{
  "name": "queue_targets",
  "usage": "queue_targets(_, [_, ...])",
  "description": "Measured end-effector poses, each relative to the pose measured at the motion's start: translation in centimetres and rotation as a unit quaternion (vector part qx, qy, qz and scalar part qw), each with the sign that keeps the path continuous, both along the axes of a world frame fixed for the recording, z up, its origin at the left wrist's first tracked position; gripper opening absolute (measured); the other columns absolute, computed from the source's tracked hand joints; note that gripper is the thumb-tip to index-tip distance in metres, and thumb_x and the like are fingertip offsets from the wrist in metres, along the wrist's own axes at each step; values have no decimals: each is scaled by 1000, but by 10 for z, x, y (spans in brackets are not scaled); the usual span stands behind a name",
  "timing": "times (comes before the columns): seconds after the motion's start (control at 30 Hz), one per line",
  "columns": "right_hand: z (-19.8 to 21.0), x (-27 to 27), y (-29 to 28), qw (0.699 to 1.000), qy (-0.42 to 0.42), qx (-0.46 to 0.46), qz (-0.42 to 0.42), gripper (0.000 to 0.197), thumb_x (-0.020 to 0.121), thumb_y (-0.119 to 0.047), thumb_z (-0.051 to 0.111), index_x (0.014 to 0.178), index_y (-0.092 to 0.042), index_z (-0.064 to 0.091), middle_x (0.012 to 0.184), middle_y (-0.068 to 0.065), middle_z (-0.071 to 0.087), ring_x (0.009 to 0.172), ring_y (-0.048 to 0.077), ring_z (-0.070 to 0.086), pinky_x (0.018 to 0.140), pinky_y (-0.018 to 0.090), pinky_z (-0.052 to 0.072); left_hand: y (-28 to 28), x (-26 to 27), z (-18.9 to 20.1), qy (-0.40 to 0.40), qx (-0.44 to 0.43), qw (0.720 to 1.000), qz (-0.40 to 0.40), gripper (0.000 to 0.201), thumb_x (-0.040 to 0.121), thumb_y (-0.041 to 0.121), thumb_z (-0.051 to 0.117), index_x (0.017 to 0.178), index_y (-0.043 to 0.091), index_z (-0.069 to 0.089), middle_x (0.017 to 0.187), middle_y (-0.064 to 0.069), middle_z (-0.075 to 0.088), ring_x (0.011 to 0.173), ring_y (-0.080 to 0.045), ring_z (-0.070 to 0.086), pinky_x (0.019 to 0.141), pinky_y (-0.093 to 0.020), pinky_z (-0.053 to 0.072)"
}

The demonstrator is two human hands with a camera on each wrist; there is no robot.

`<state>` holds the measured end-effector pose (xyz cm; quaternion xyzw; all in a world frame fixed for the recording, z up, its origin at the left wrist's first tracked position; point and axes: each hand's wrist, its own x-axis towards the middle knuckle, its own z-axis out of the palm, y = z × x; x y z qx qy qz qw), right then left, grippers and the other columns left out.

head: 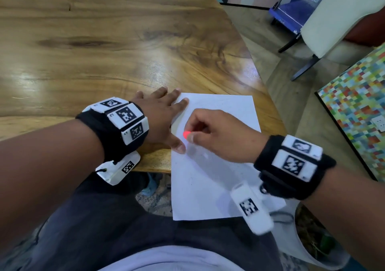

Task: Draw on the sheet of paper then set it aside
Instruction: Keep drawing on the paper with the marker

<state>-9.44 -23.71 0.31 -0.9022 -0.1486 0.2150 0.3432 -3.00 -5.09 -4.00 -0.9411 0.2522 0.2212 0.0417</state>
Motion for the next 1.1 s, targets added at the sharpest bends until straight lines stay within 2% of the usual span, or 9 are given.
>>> queue_targets(0.13, [-3, -44, -10, 949, 256, 184, -3, 21, 92, -11, 65, 113, -6, 66, 79, 3, 59, 71, 17, 58, 67, 35, 50, 0, 0, 0, -11, 0, 1000, -7, 130, 63, 95, 54, 160, 36, -9, 169, 6, -18, 157, -24, -9, 118, -64, 19])
queue_targets(0.2, [-8, -54, -15, 935, 289, 206, -7, 21, 95, -6, 60, 114, 2, 65, 82, 5, 65, 74, 17, 62, 72, 30, 54, -1, 3, 3, -1, -5, 1000, -1, 129, 63, 95, 53, 160, 36, -8, 169, 7, -18, 156, -25, -12, 119, -64, 13])
queue_targets(0.33, [-17, -46, -25, 898, 333, 284, -44, 25, 99, -10, 52, 118, 6, 57, 124, 17, 65, 108, 34, 64, 93, 50, 50, -6, 16, 5, -3, 5, 1000, 6, 127, 65, 95, 52, 161, 36, -6, 169, 9, -15, 156, -26, -11, 119, -65, 13])
queue_targets(0.43, [-24, -40, -29, 862, 399, 311, -45, 21, 102, -10, 48, 119, 0, 55, 133, 20, 60, 119, 42, 59, 96, 51, 49, -9, 23, 6, -9, 16, 1000, 5, 124, 66, 95, 51, 161, 37, -5, 169, 10, -14, 156, -26, -9, 120, -64, 14])
queue_targets(0.53, [-26, -18, -40, 829, 337, 399, -202, 21, 100, -9, 47, 119, -6, 55, 133, 25, 58, 117, 43, 60, 91, 46, 53, -10, 28, 8, -11, 11, 1000, 19, 115, 71, 91, 52, 160, 41, -3, 170, 8, -10, 156, -28, -7, 119, -65, 16])
queue_targets(0.63, [-20, -1, -55, 823, 209, 434, -301, 19, 100, -10, 46, 116, -9, 57, 134, 22, 58, 118, 39, 58, 101, 51, 46, -10, 33, 9, -12, 5, 999, 34, 114, 71, 89, 56, 160, 44, 1, 171, 6, -6, 156, -29, -3, 117, -66, 19])
queue_targets(0.8, [-25, -17, -48, 841, 316, 407, -162, 25, 98, -12, 50, 122, -4, 55, 133, 23, 59, 119, 42, 58, 102, 53, 45, -9, 35, 9, -26, -1, 999, 40, 123, 61, 92, 60, 159, 41, 7, 170, 1, 1, 154, -30, 7, 116, -62, 25])
queue_targets(0.97, [-28, -17, -46, 828, 334, 412, -182, 25, 100, -12, 48, 123, -5, 54, 135, 24, 57, 123, 42, 56, 102, 52, 46, -10, 21, 14, -73, -32, 996, 31, 111, 64, 88, 62, 155, 35, 26, 158, -2, 26, 142, -30, 30, 108, -51, 39])
queue_targets(1.1, [-28, -20, -45, 821, 387, 403, -114, 21, 101, -12, 46, 119, -6, 55, 136, 24, 56, 124, 47, 53, 98, 53, 48, -1, 10, 11, -49, -30, 998, 24, 114, 65, 88, 62, 157, 34, 22, 163, 3, 18, 148, -26, 22, 111, -50, 33])
